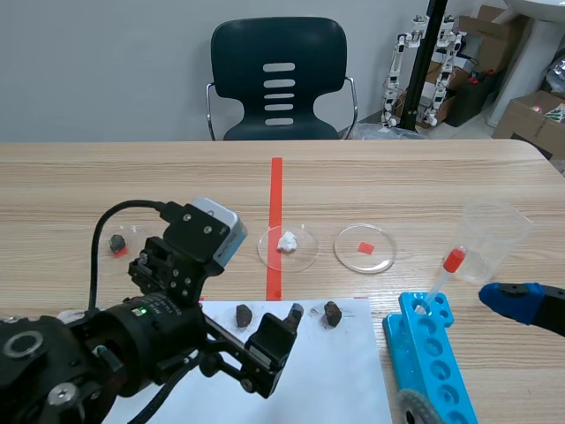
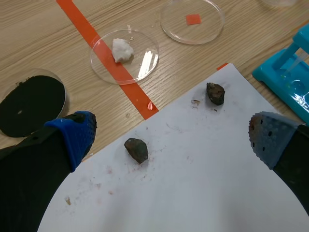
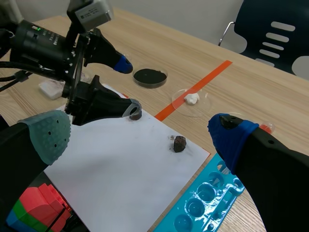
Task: Pick up the right mineral with the left hand
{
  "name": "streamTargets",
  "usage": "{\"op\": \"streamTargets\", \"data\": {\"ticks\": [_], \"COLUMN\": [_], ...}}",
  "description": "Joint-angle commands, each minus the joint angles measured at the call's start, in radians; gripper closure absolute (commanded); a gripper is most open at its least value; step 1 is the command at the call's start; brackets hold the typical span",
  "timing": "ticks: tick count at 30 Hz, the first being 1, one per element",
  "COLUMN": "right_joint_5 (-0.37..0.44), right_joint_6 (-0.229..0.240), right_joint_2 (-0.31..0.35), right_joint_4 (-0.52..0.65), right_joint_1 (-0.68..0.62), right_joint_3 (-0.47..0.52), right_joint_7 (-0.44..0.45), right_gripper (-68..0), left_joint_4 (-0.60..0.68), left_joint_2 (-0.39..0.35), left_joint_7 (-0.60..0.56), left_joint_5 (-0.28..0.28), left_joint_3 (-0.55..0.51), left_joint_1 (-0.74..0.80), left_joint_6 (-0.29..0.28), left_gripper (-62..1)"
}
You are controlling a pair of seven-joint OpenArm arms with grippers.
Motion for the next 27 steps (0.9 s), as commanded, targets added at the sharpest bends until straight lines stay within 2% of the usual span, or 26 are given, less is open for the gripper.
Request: {"op": "streamTargets", "data": {"ticks": [1,9,19,27], "right_joint_5": [0.004,0.004,0.004,0.004], "right_joint_6": [0.000,0.000,0.000,0.000], "right_joint_2": [0.000,0.000,0.000,0.000], "right_joint_4": [0.021,0.021,0.021,0.021], "right_joint_1": [0.009,0.009,0.009,0.009], "right_joint_3": [0.003,0.003,0.003,0.003], "right_joint_7": [0.016,0.016,0.016,0.016], "right_gripper": [-59.1,-59.1,-59.1,-59.1], "left_joint_4": [0.003,-0.101,-0.256,-0.380], "left_joint_2": [0.037,0.139,0.216,0.309], "left_joint_7": [-0.016,-0.017,-0.033,-0.046], "left_joint_5": [-0.007,-0.006,-0.006,-0.006], "left_joint_3": [0.012,0.062,0.156,0.172], "left_joint_1": [-0.022,-0.116,-0.214,-0.266], "left_joint_6": [0.005,0.005,0.005,0.005], "left_gripper": [-62.3,-62.3,-62.3,-62.3]}}
